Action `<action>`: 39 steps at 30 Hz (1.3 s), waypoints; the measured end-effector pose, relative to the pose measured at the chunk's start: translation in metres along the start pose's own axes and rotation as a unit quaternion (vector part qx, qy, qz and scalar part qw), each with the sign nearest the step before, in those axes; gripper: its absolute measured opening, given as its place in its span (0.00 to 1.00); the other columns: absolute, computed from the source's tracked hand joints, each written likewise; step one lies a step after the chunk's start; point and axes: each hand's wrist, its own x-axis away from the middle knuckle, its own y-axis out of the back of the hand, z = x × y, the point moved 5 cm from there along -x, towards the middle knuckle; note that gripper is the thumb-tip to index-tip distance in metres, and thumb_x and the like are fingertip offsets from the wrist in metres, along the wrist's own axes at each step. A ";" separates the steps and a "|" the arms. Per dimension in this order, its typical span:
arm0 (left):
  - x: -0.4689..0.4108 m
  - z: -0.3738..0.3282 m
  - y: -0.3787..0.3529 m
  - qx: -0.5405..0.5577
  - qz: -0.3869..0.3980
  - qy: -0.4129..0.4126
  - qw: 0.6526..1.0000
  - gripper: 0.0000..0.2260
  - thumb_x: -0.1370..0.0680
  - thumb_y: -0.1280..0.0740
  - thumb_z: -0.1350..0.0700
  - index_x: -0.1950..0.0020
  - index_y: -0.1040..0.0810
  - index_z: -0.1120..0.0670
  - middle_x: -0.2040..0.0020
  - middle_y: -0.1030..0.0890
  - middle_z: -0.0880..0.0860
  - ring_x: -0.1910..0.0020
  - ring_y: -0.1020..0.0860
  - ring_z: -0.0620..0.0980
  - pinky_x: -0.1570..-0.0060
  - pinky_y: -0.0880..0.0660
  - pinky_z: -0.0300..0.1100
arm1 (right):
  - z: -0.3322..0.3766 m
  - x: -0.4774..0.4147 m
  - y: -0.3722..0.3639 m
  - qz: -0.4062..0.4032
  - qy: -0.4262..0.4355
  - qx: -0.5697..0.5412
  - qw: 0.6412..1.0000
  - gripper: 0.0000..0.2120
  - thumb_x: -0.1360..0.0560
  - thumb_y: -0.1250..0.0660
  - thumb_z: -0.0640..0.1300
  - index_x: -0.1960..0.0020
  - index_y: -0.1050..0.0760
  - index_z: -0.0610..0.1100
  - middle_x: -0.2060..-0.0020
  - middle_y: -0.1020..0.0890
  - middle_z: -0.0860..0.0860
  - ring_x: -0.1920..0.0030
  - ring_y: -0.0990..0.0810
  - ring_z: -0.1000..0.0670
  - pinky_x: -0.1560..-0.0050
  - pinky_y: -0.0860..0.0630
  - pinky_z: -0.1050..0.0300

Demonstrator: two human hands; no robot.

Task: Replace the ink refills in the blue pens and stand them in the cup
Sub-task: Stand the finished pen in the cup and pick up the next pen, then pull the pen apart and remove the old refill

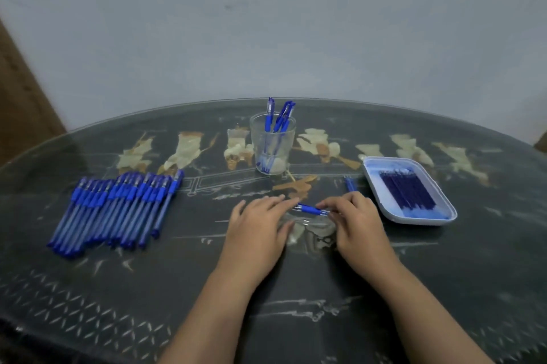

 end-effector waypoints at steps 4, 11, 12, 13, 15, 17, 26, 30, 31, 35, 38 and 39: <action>-0.004 0.001 -0.006 0.013 -0.066 -0.017 0.998 0.09 0.24 0.30 0.49 0.45 0.19 0.43 0.50 0.18 0.42 0.48 0.21 0.47 0.45 0.34 0.42 | -0.001 0.003 -0.001 0.005 0.000 -0.021 1.000 0.11 0.27 0.35 0.39 0.48 0.20 0.50 0.58 0.28 0.51 0.57 0.28 0.48 0.53 0.28 0.52; -0.005 0.003 -0.007 0.039 -0.087 -0.050 0.994 0.13 0.24 0.42 0.43 0.52 0.19 0.43 0.56 0.19 0.41 0.54 0.21 0.43 0.47 0.33 0.45 | 0.007 0.001 0.001 -0.013 0.040 -0.004 0.999 0.08 0.29 0.28 0.48 0.51 0.17 0.54 0.58 0.22 0.58 0.57 0.26 0.51 0.54 0.30 0.53; -0.005 0.004 -0.007 0.048 -0.089 -0.052 0.994 0.13 0.24 0.42 0.43 0.51 0.19 0.42 0.55 0.19 0.40 0.54 0.21 0.42 0.47 0.32 0.46 | 0.007 0.001 0.001 -0.016 0.043 -0.009 0.999 0.08 0.29 0.28 0.48 0.51 0.17 0.55 0.58 0.20 0.59 0.57 0.26 0.51 0.54 0.29 0.52; -0.005 0.004 -0.006 0.056 -0.091 -0.054 0.993 0.12 0.24 0.42 0.43 0.51 0.19 0.42 0.54 0.19 0.40 0.53 0.22 0.42 0.46 0.31 0.48 | 0.006 0.000 0.001 -0.017 0.044 -0.016 0.999 0.08 0.29 0.29 0.49 0.50 0.17 0.55 0.59 0.19 0.60 0.57 0.26 0.51 0.55 0.29 0.52; -0.006 0.004 -0.005 0.071 -0.097 -0.057 0.991 0.11 0.23 0.41 0.44 0.50 0.19 0.41 0.53 0.19 0.39 0.53 0.22 0.41 0.46 0.31 0.49 | 0.004 0.000 0.000 -0.018 0.046 -0.029 0.998 0.08 0.28 0.30 0.50 0.50 0.17 0.56 0.59 0.18 0.62 0.57 0.26 0.51 0.54 0.28 0.51; -0.006 0.005 -0.004 0.079 -0.103 -0.057 0.990 0.10 0.23 0.41 0.45 0.50 0.20 0.41 0.53 0.20 0.39 0.53 0.22 0.41 0.46 0.32 0.49 | 0.002 0.000 -0.001 -0.017 0.049 -0.044 0.998 0.08 0.28 0.28 0.48 0.49 0.17 0.56 0.59 0.18 0.62 0.57 0.26 0.51 0.54 0.28 0.49; -0.003 0.003 0.002 0.052 -0.132 -0.025 0.990 0.12 0.21 0.44 0.43 0.54 0.22 0.40 0.57 0.21 0.37 0.53 0.23 0.38 0.47 0.42 0.44 | 0.007 0.000 0.002 -0.051 0.071 -0.053 0.995 0.08 0.30 0.27 0.41 0.54 0.17 0.52 0.63 0.20 0.61 0.58 0.26 0.51 0.57 0.28 0.49; -0.003 0.005 0.002 0.048 -0.130 -0.006 0.990 0.12 0.21 0.45 0.42 0.54 0.23 0.39 0.58 0.21 0.36 0.53 0.25 0.36 0.50 0.45 0.44 | 0.006 0.000 0.002 -0.055 0.074 -0.052 0.994 0.08 0.30 0.25 0.40 0.54 0.17 0.52 0.64 0.20 0.60 0.58 0.27 0.52 0.57 0.29 0.50; -0.003 0.005 0.002 0.051 -0.130 0.001 0.990 0.12 0.21 0.46 0.42 0.54 0.23 0.39 0.58 0.21 0.36 0.53 0.25 0.36 0.51 0.45 0.44 | 0.007 0.000 0.003 -0.056 0.074 -0.051 0.994 0.09 0.30 0.25 0.39 0.54 0.17 0.52 0.64 0.20 0.60 0.58 0.27 0.52 0.57 0.29 0.50; -0.003 0.004 0.002 0.039 -0.137 0.005 0.990 0.12 0.21 0.46 0.44 0.55 0.23 0.39 0.58 0.21 0.37 0.54 0.25 0.36 0.52 0.44 0.46 | 0.010 0.002 0.004 -0.059 0.085 -0.050 0.993 0.09 0.30 0.24 0.38 0.54 0.17 0.51 0.64 0.20 0.60 0.59 0.28 0.52 0.56 0.29 0.51; -0.003 0.020 0.011 0.117 -0.156 0.088 0.977 0.15 0.19 0.41 0.55 0.59 0.25 0.37 0.60 0.21 0.39 0.58 0.24 0.35 0.54 0.47 0.43 | 0.001 0.002 0.008 -0.093 0.063 -0.062 0.992 0.04 0.29 0.27 0.40 0.57 0.17 0.49 0.64 0.20 0.59 0.59 0.27 0.51 0.58 0.28 0.46; -0.004 0.027 0.012 0.157 -0.158 0.129 0.966 0.16 0.18 0.40 0.56 0.60 0.25 0.37 0.61 0.21 0.40 0.59 0.25 0.33 0.54 0.47 0.41 | -0.002 0.001 0.009 -0.104 0.047 -0.070 0.991 0.03 0.28 0.27 0.41 0.58 0.18 0.48 0.65 0.20 0.59 0.59 0.27 0.50 0.58 0.27 0.44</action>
